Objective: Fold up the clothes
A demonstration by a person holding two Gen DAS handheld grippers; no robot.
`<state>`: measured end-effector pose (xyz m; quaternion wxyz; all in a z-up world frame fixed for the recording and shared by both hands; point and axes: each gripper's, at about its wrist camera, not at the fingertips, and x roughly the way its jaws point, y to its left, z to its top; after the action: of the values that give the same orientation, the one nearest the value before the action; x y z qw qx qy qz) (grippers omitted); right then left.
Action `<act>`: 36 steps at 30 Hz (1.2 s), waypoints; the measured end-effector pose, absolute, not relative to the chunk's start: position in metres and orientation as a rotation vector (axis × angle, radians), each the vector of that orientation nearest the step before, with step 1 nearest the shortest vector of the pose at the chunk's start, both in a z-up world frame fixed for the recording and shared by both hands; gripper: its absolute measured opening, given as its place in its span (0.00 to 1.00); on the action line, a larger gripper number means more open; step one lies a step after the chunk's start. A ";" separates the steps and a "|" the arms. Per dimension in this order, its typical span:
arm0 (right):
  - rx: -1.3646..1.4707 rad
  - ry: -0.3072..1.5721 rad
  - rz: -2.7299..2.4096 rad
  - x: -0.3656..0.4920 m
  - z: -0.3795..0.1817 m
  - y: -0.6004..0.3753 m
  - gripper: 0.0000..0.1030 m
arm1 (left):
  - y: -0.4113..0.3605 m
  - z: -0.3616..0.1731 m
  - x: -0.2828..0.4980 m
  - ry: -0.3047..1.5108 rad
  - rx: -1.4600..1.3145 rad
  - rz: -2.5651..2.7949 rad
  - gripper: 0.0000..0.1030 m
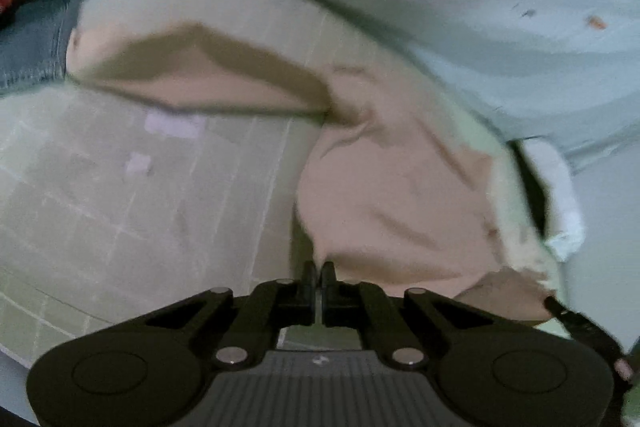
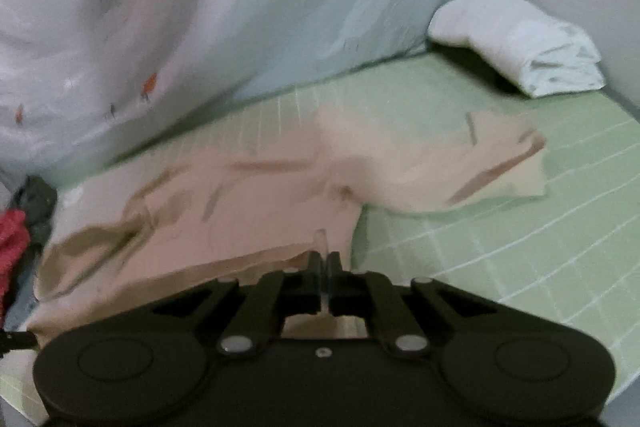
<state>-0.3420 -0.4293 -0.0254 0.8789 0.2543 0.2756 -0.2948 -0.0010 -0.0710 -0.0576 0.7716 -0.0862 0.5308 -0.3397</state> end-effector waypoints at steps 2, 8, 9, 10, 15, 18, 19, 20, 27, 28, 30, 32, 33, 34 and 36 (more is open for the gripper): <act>0.517 0.596 -0.594 -0.351 -0.025 -0.428 0.03 | -0.068 -0.057 -0.003 1.161 -0.123 -0.721 0.02; 0.519 0.763 -0.556 -0.358 -0.057 -0.415 0.15 | -0.076 -0.089 -0.013 1.236 0.011 -0.592 0.02; 0.513 0.763 -0.560 -0.359 -0.056 -0.413 0.17 | -0.077 -0.089 -0.015 1.234 0.007 -0.593 0.02; 0.505 0.761 -0.564 -0.360 -0.055 -0.411 0.27 | -0.080 -0.089 -0.016 1.228 0.012 -0.599 0.04; 0.451 0.705 -0.562 -0.354 -0.040 -0.414 0.38 | -0.100 -0.086 -0.016 1.192 0.091 -0.636 0.16; 0.448 0.700 -0.571 -0.349 -0.038 -0.417 0.42 | -0.118 -0.088 -0.012 1.163 0.134 -0.648 0.23; 0.442 0.704 -0.575 -0.347 -0.039 -0.417 0.43 | -0.122 -0.088 -0.011 1.155 0.144 -0.650 0.26; 0.436 0.708 -0.579 -0.344 -0.040 -0.418 0.45 | -0.125 -0.088 -0.010 1.148 0.149 -0.651 0.28; 0.391 0.701 -0.570 -0.322 -0.040 -0.434 0.54 | -0.150 -0.086 0.007 1.112 0.130 -0.648 0.40; 0.397 0.695 -0.571 -0.318 -0.040 -0.438 0.55 | -0.153 -0.086 0.011 1.108 0.119 -0.642 0.41; 0.411 0.682 -0.573 -0.309 -0.041 -0.446 0.55 | -0.161 -0.085 0.018 1.099 0.101 -0.627 0.43; 0.419 0.677 -0.574 -0.297 -0.043 -0.457 0.56 | -0.169 -0.085 0.027 1.082 0.100 -0.610 0.45; 0.423 0.675 -0.575 -0.290 -0.044 -0.463 0.56 | -0.174 -0.085 0.031 1.074 0.099 -0.601 0.48; 0.426 0.673 -0.575 -0.284 -0.045 -0.468 0.56 | -0.178 -0.084 0.035 1.066 0.099 -0.593 0.52; 0.418 0.680 -0.567 -0.267 -0.047 -0.479 0.56 | -0.190 -0.086 0.046 1.052 0.089 -0.567 0.60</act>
<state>-0.2671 -0.4792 -0.0472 0.8825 0.2007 0.3265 -0.2725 0.0462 -0.1898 -0.0860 0.8259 0.0421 0.4949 -0.2669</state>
